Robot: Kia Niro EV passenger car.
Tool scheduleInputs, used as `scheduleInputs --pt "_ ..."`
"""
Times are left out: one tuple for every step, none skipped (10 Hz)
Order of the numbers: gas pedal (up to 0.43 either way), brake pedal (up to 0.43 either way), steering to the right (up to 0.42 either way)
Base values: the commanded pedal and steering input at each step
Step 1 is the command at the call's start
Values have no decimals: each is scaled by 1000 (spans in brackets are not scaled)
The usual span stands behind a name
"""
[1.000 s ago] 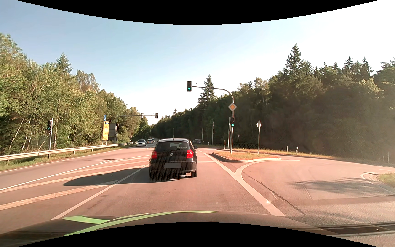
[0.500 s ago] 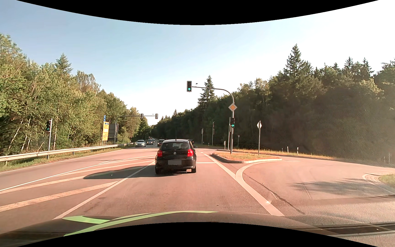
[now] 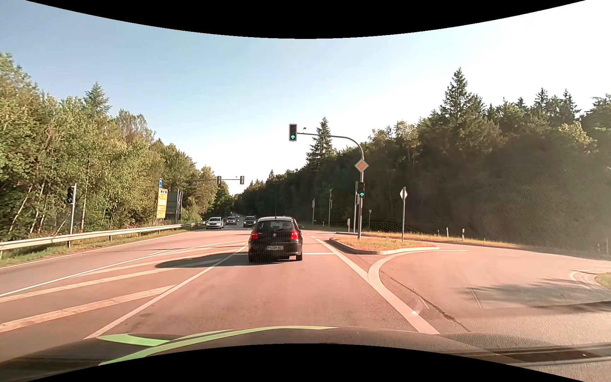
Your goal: Follow the waypoints while adhering to traffic rules and regulations
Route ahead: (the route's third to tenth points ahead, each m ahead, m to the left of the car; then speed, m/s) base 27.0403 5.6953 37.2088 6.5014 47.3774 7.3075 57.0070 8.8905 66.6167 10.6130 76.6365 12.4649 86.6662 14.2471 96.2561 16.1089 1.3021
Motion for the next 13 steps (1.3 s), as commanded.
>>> scheduleInputs --pt "157 0 -8" --pt "169 0 -8" --pt "169 0 -9" --pt "177 0 -9" --pt "189 0 -9" --pt "197 0 -9" --pt "209 0 -9" --pt "220 0 -8" --pt "220 0 -9" --pt "228 0 -9" --pt "228 0 -8" --pt "228 0 -9" --pt "228 0 -9"
